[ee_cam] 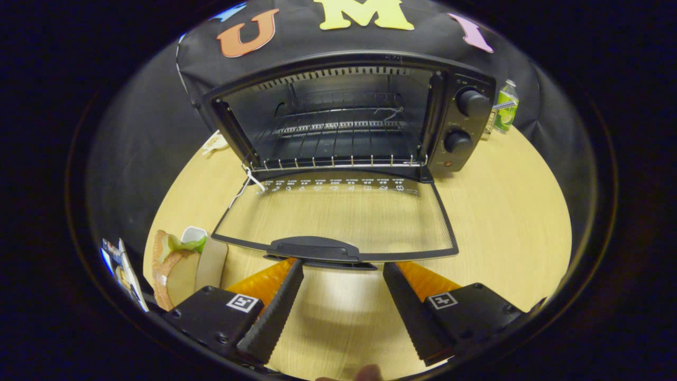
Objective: Open the toaster oven, put the food inside, and close the toaster oven door.
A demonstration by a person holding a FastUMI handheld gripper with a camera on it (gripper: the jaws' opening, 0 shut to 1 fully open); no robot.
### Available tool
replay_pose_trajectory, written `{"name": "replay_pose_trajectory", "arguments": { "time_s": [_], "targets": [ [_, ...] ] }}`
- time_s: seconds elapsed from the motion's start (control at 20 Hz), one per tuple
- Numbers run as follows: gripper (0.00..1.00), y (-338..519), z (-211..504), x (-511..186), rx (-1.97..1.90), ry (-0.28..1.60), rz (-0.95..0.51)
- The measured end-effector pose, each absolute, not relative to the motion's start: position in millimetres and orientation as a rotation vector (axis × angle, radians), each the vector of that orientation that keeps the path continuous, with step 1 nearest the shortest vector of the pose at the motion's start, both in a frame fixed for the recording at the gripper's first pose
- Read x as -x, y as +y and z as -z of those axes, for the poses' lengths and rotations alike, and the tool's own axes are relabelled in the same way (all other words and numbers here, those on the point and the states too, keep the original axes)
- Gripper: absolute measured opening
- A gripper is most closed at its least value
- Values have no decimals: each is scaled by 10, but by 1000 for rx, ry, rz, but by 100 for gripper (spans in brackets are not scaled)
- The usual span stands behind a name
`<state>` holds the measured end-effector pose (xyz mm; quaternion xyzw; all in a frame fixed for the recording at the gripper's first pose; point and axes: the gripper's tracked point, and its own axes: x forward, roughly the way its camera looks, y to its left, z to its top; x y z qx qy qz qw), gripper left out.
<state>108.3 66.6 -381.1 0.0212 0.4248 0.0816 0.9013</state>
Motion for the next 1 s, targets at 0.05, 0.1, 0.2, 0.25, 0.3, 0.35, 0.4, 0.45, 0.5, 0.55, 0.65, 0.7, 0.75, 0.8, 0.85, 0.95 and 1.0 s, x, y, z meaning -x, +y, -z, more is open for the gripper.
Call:
{"name": "replay_pose_trajectory", "arguments": {
  "time_s": [0.05, 0.1, 0.2, 0.25, 0.3, 0.35, 0.4, 0.45, 0.5, 0.55, 0.65, 0.7, 0.75, 0.8, 0.85, 0.95, 1.0],
  "targets": [
    [100, 654, 3862, -1064, -30, 898, -173],
    [100, 658, 3854, -1021, -33, 913, -178],
    [100, 680, 3817, -1000, -39, 918, -194],
    [100, 676, 3801, -996, -28, 913, -208],
    [100, 664, 3795, -978, -12, 909, -224],
    [100, 662, 3744, -947, -4, 899, -246],
    [100, 699, 3673, -879, -11, 891, -275],
    [100, 727, 3561, -837, -19, 883, -303],
    [100, 754, 3416, -758, -31, 873, -327],
    [100, 787, 3275, -701, -44, 864, -350],
    [100, 907, 2993, -623, -96, 852, -402],
    [100, 1004, 2898, -569, -125, 860, -434],
    [100, 1097, 2787, -526, -154, 883, -462],
    [100, 1200, 2709, -483, -187, 909, -486],
    [100, 1319, 2645, -459, -225, 933, -511],
    [99, 1554, 2589, -427, -255, 979, -550],
    [99, 1623, 2623, -420, -258, 1004, -558]
  ]
}}
